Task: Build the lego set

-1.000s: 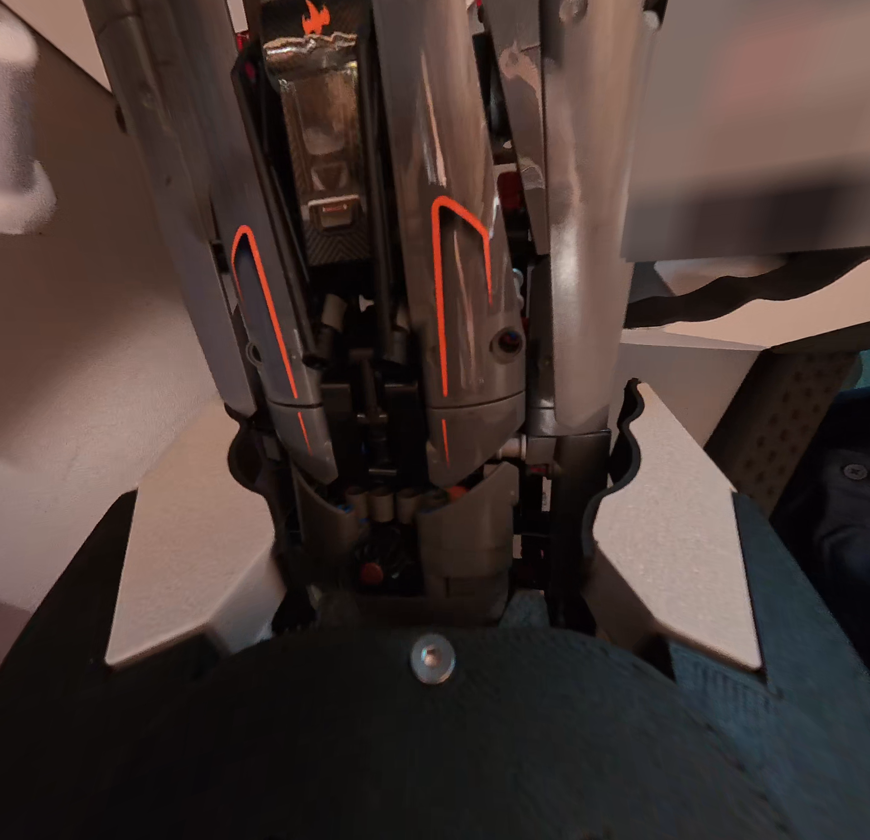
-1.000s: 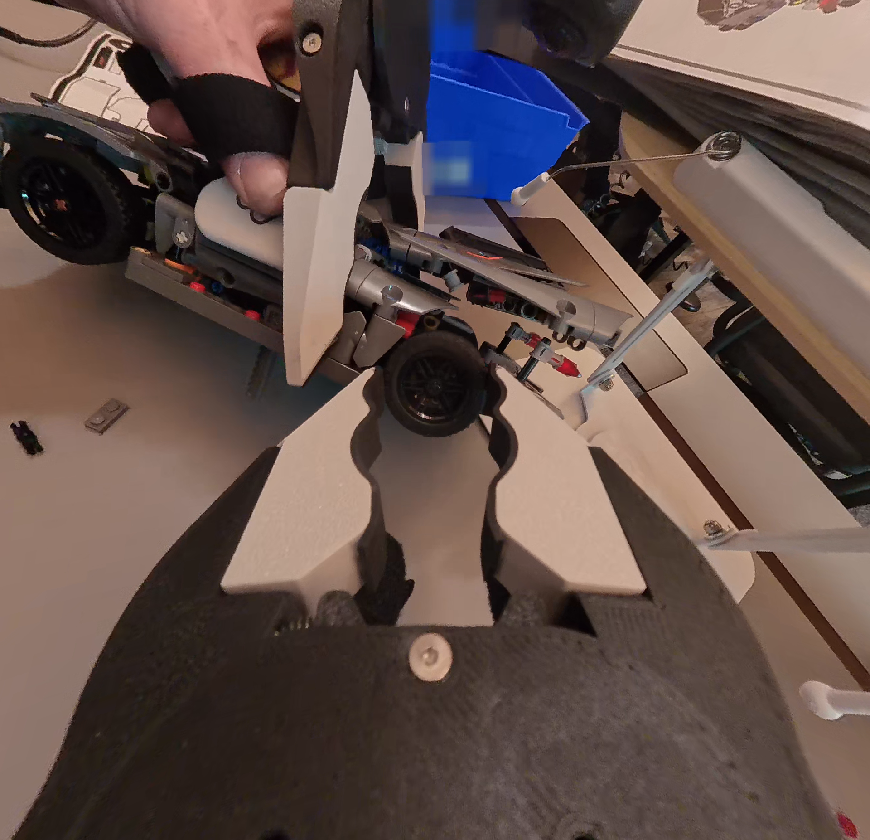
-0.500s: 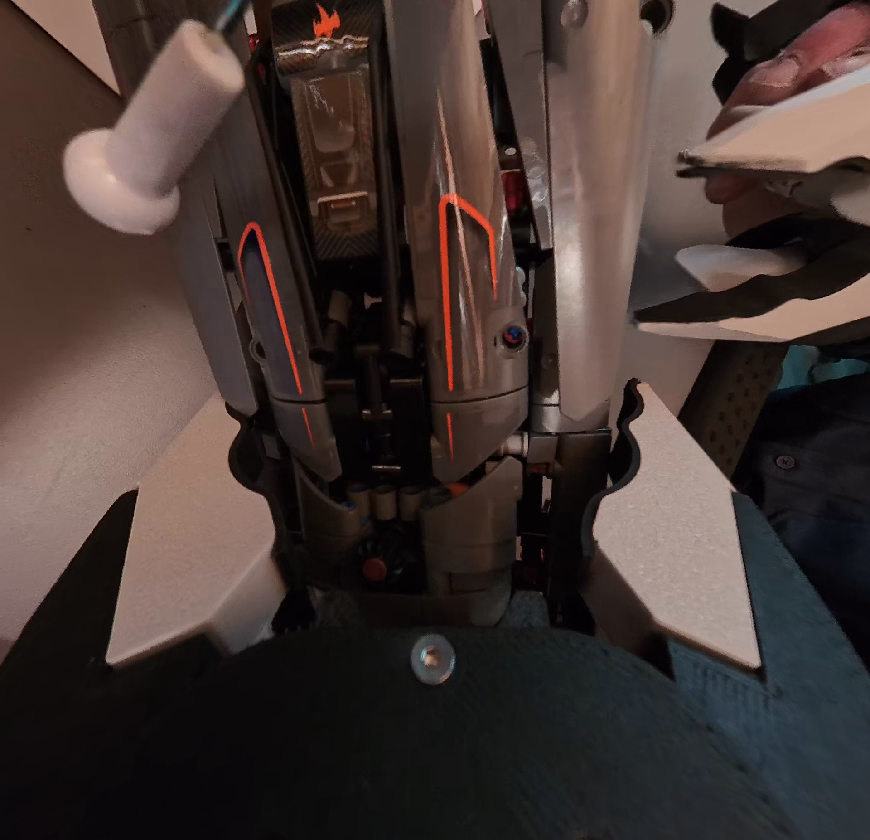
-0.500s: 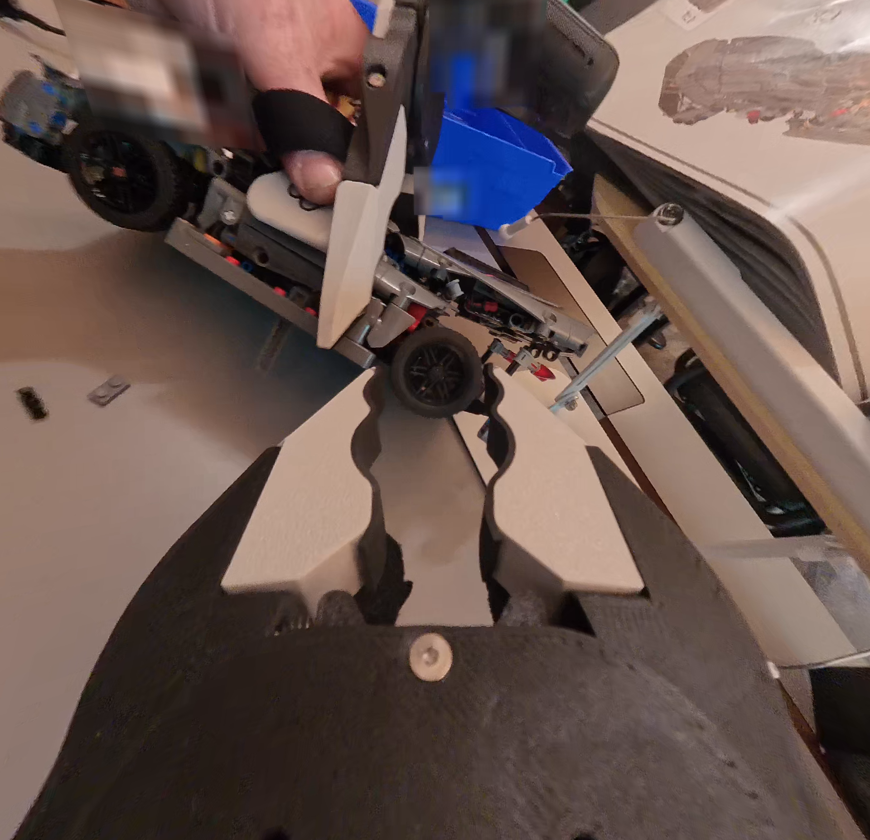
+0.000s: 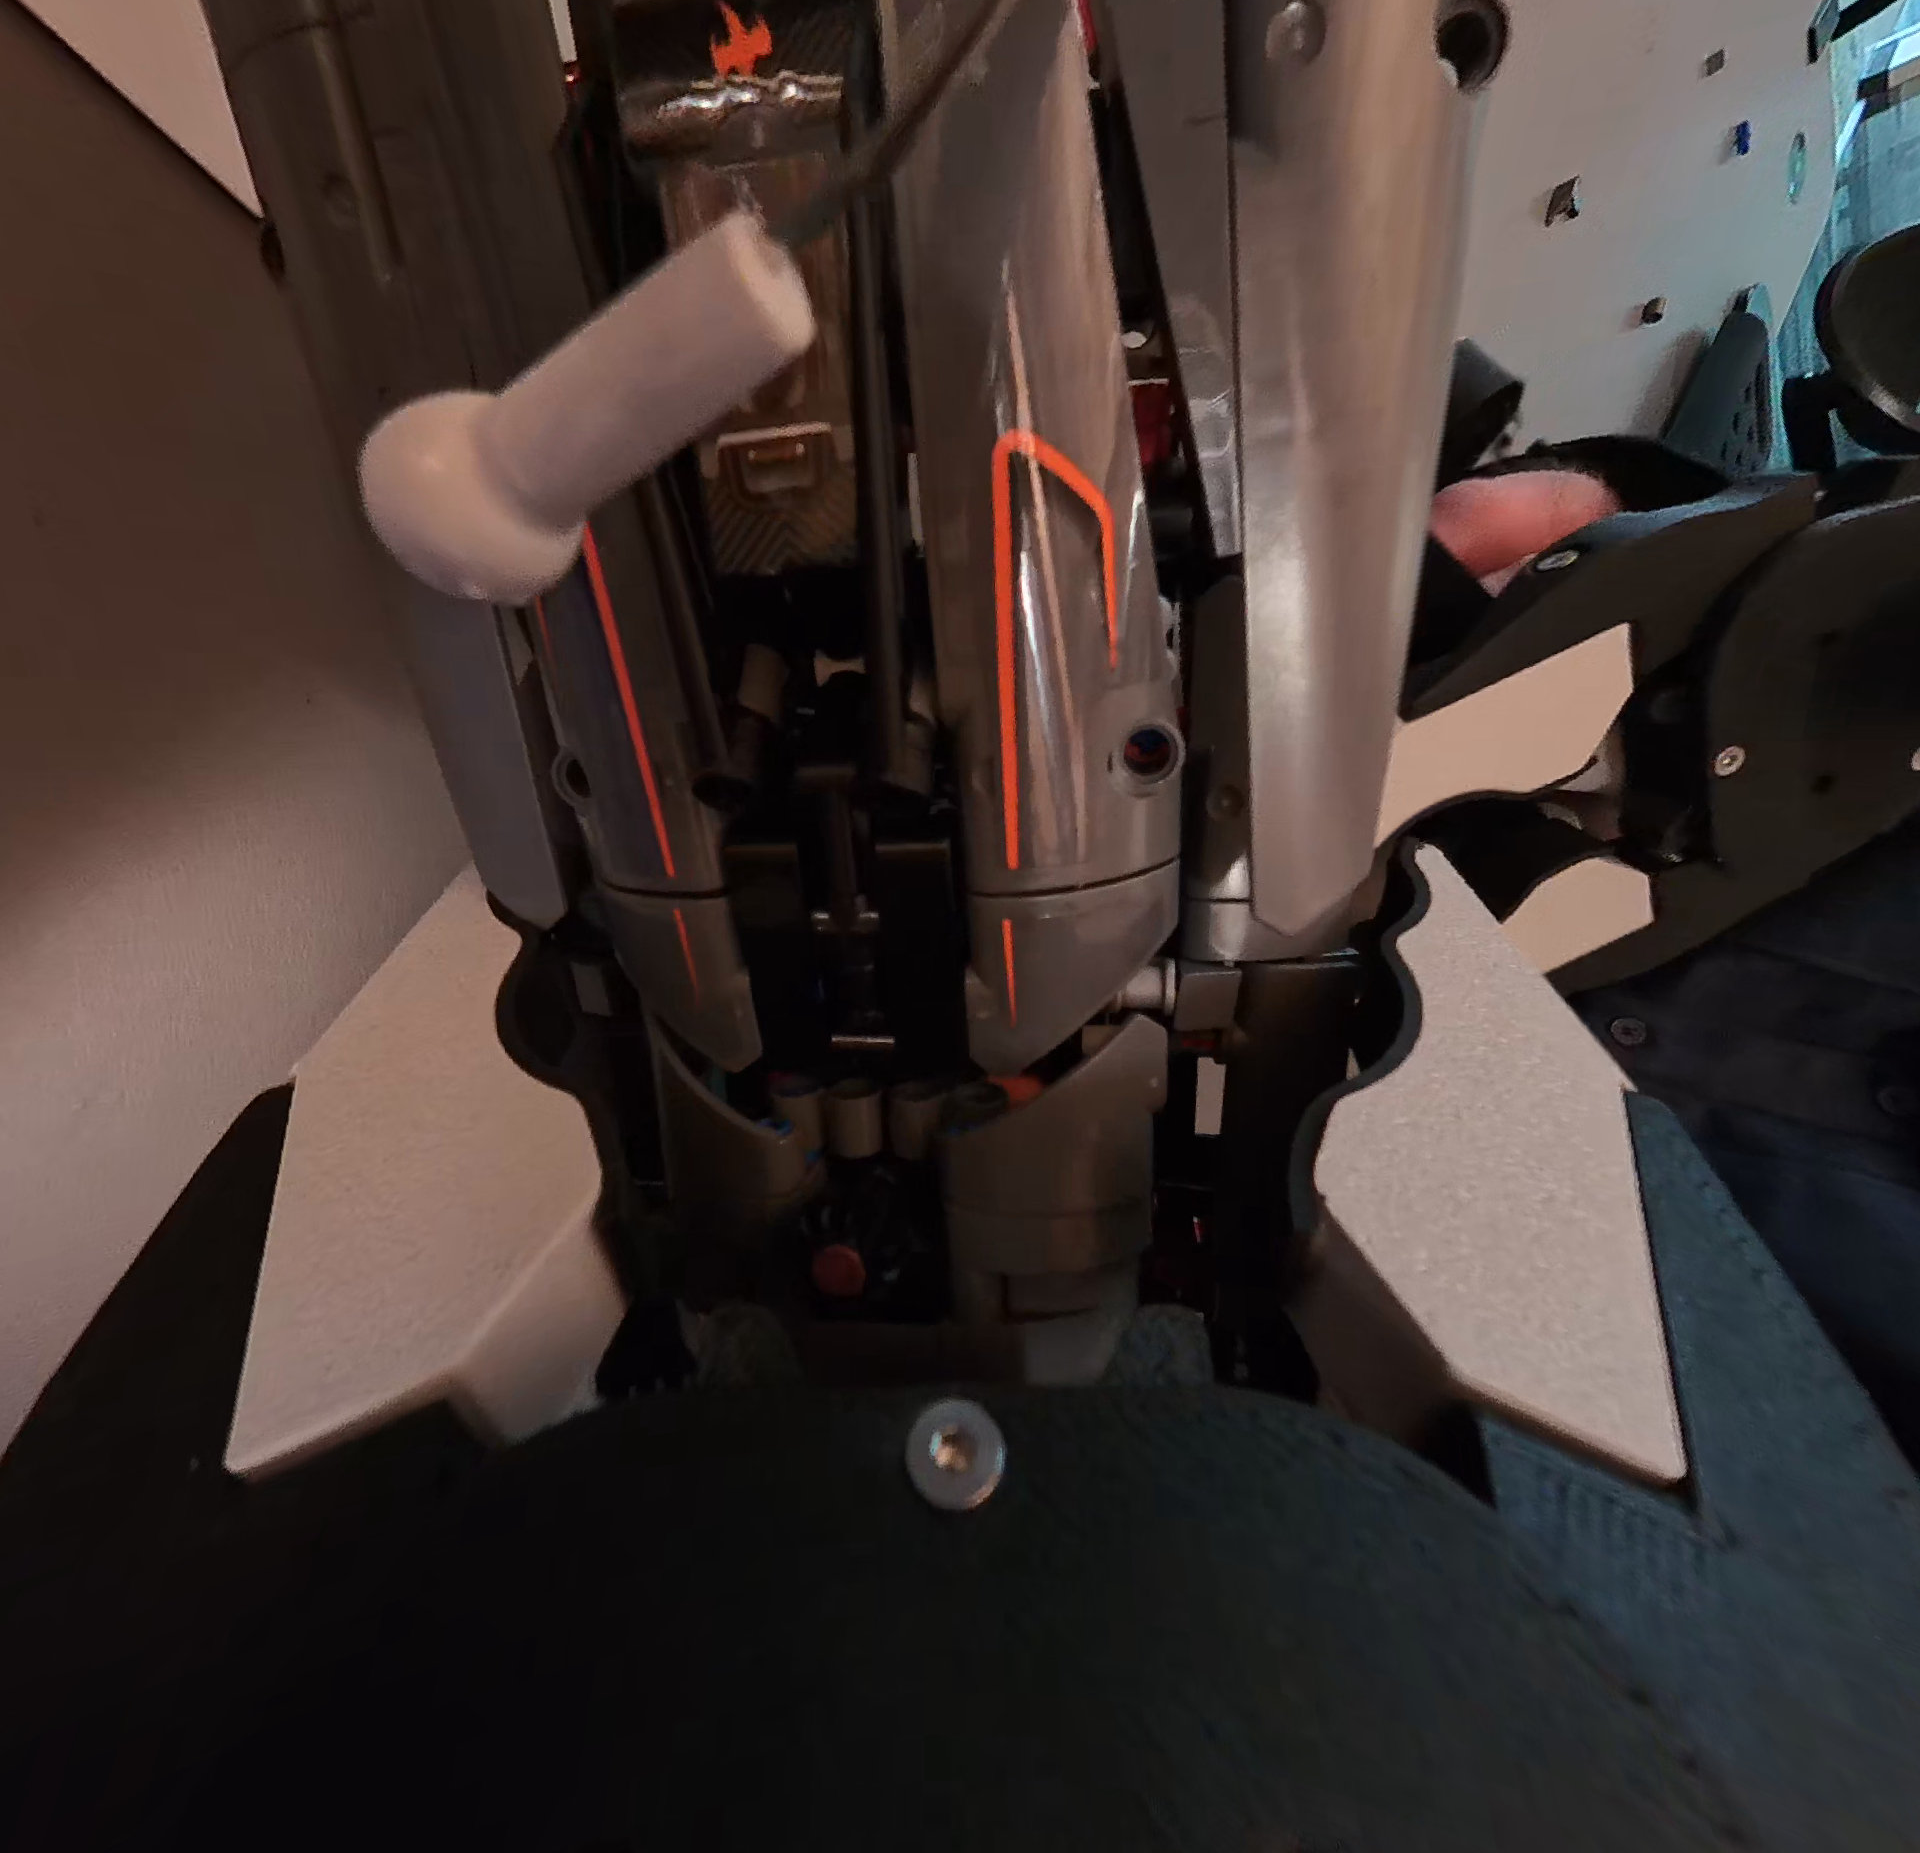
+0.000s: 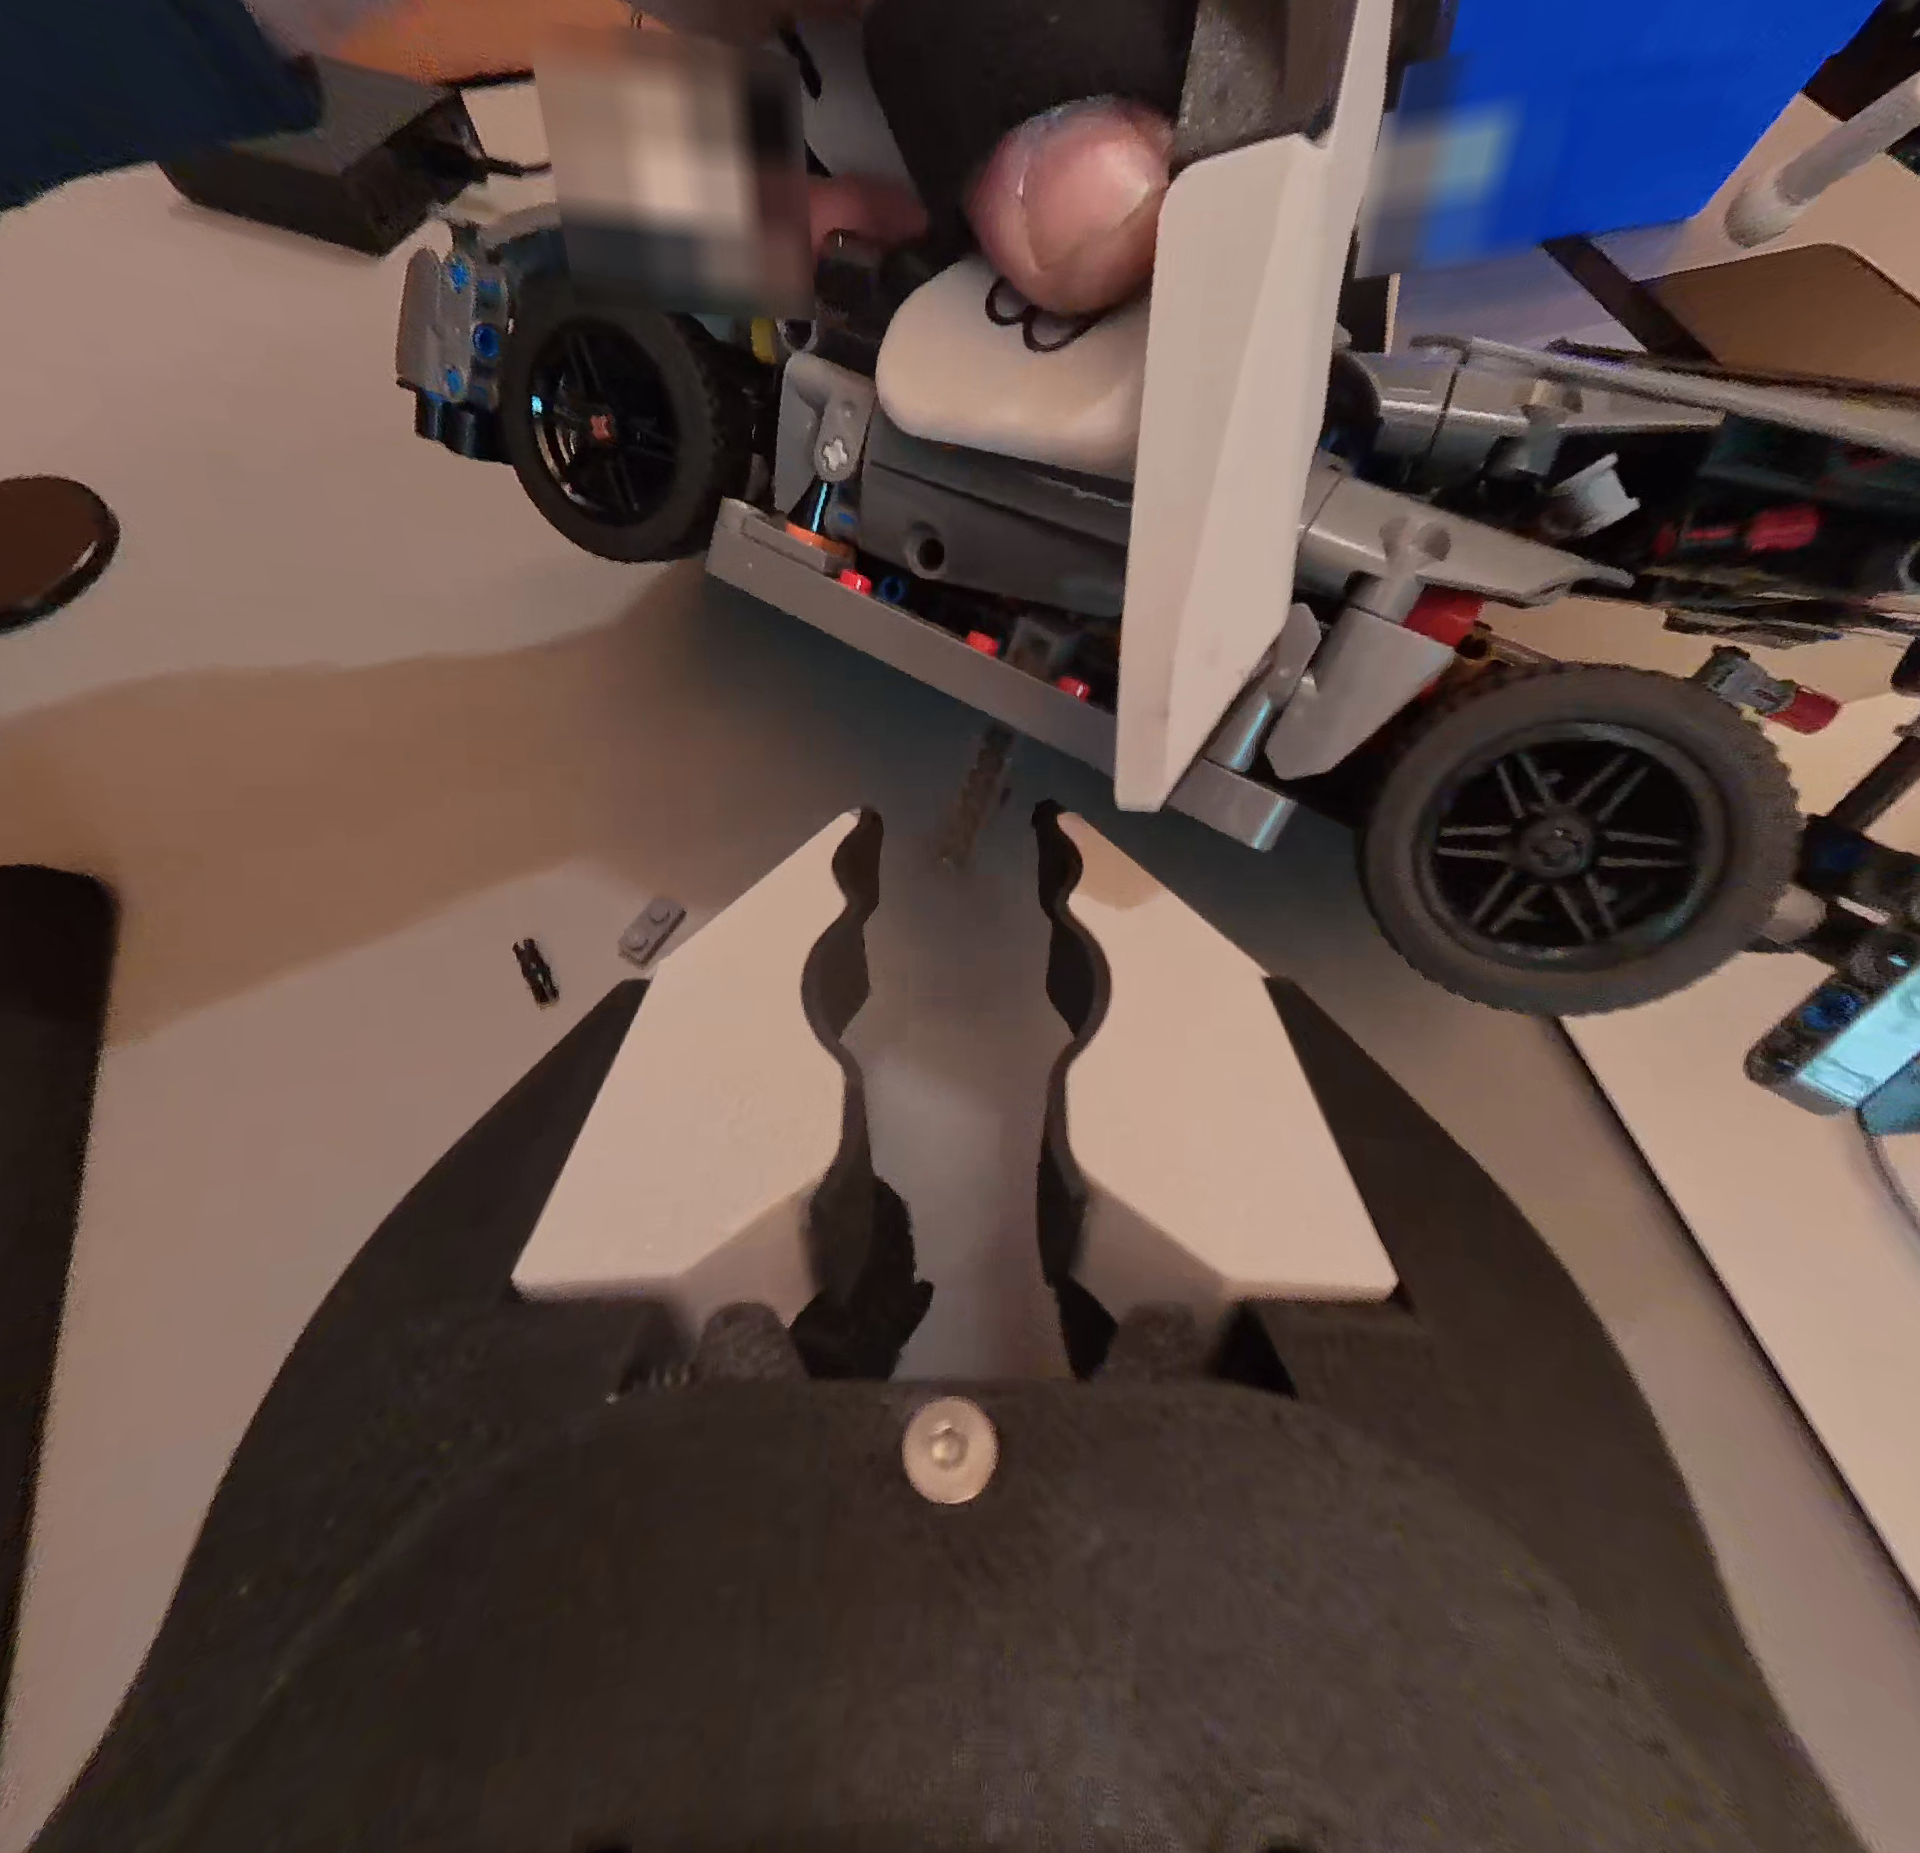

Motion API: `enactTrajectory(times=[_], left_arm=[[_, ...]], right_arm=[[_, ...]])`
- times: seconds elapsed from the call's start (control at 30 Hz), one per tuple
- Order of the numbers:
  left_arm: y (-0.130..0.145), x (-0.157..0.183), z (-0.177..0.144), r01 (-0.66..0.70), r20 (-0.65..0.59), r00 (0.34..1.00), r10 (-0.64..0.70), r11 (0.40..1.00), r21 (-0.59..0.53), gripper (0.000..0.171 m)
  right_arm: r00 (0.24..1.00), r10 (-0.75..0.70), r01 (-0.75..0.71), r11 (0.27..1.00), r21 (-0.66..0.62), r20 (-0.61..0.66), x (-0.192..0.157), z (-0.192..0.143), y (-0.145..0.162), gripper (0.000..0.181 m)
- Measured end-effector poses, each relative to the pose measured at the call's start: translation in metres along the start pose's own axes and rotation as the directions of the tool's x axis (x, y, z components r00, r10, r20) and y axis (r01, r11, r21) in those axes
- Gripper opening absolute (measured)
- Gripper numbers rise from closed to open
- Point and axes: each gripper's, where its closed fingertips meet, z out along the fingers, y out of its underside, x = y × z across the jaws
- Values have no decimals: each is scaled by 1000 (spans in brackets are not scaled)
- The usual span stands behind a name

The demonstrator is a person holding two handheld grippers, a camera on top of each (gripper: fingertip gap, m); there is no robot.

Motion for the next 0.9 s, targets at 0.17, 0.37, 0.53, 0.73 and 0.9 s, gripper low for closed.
enactTrajectory(times=[0.17,0.37,0.53,0.73,0.9], left_arm=[[-2,1,2,4,-7,1000,-4,1000,-4,152],[-2,1,3,10,-11,1000,-11,1000,-8,152],[-2,-1,9,17,-18,1000,-17,1000,-9,151],[-1,1,7,19,-24,1000,-19,1000,-7,149],[-7,9,-16,-17,-14,1000,18,996,90,146]], right_arm=[[1000,-17,17,1000,12,-24,5,-1,-2,9],[1000,8,-8,1000,-4,12,6,-4,2,7],[1000,2,-1,998,-55,11,5,-5,12,6],[1000,-19,19,999,-33,4,5,-6,8,6],[1000,-15,15,1000,0,-15,8,-6,4,6]])
